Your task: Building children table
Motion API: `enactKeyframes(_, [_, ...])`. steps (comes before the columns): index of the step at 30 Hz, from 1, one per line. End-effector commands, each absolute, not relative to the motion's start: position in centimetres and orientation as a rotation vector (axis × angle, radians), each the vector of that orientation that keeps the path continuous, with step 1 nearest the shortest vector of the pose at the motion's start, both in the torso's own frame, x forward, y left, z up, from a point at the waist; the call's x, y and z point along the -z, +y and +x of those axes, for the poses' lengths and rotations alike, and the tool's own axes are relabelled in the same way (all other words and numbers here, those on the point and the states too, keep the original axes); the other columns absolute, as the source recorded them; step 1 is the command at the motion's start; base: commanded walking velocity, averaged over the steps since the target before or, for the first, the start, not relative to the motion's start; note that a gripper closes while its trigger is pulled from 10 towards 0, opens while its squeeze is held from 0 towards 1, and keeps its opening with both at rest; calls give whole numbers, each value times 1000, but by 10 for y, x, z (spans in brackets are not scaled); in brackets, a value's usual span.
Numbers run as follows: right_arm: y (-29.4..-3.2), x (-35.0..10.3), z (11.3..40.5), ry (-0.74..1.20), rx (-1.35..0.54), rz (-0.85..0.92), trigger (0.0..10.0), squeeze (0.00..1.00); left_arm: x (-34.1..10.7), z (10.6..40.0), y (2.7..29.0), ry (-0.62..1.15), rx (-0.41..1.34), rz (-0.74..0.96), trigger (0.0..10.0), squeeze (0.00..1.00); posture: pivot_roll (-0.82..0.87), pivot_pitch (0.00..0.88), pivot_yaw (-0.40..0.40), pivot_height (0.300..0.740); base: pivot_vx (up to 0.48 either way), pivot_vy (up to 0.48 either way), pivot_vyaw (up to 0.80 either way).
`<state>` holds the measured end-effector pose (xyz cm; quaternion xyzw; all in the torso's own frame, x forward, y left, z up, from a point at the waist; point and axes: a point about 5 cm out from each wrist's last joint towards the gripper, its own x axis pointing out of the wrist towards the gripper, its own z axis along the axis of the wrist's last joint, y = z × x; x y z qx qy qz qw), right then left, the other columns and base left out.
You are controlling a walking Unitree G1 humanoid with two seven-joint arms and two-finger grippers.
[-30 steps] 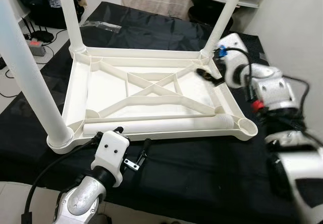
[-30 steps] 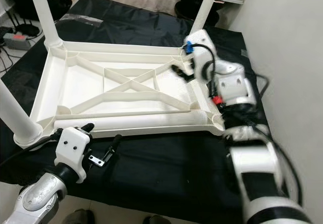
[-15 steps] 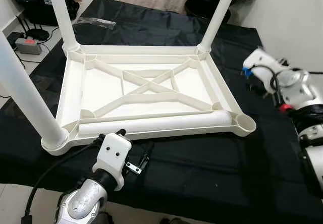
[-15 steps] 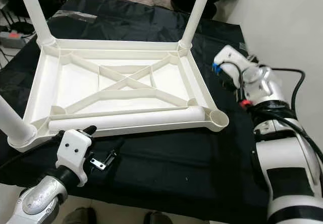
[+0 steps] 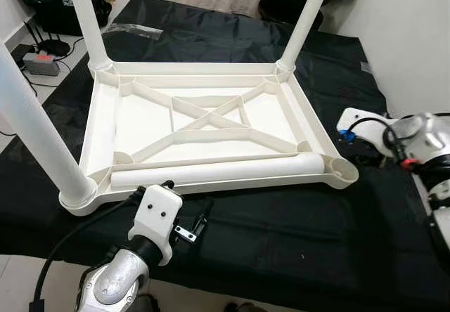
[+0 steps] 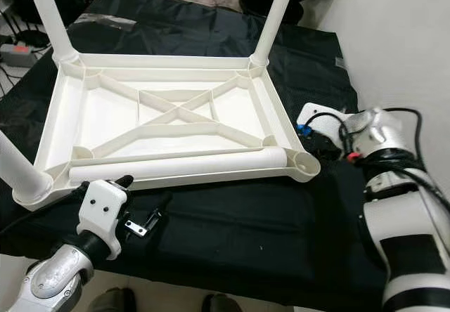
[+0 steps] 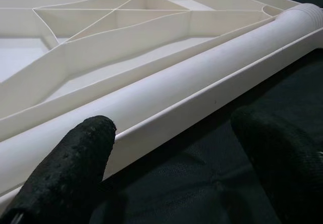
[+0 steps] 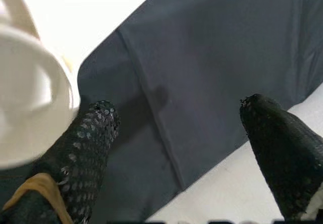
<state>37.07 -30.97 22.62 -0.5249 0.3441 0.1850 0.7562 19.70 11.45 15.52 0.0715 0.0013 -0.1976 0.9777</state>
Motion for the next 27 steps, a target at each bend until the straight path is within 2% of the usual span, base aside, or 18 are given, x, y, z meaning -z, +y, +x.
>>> enactKeyframes(1, [-318,-228,366,797,-424,-1158,10000,0,-155,194,113,10,408,152,10000,0,-15,191,-148,740,0,0,0])
enactKeyframes(10, [-313,-233,364,776,-526,-1072,10000,0,-154,194,112,11,411,152,10000,0,-18,183,-149,740,0,0,0])
enactKeyframes(20, [-308,-227,366,765,-552,-1066,10000,0,-154,194,111,11,412,151,10000,0,-16,176,-151,740,0,0,0])
enactKeyframes(27, [-307,-210,360,836,-632,-1069,10000,0,-154,194,110,8,408,148,10000,0,-20,183,-157,740,0,0,0])
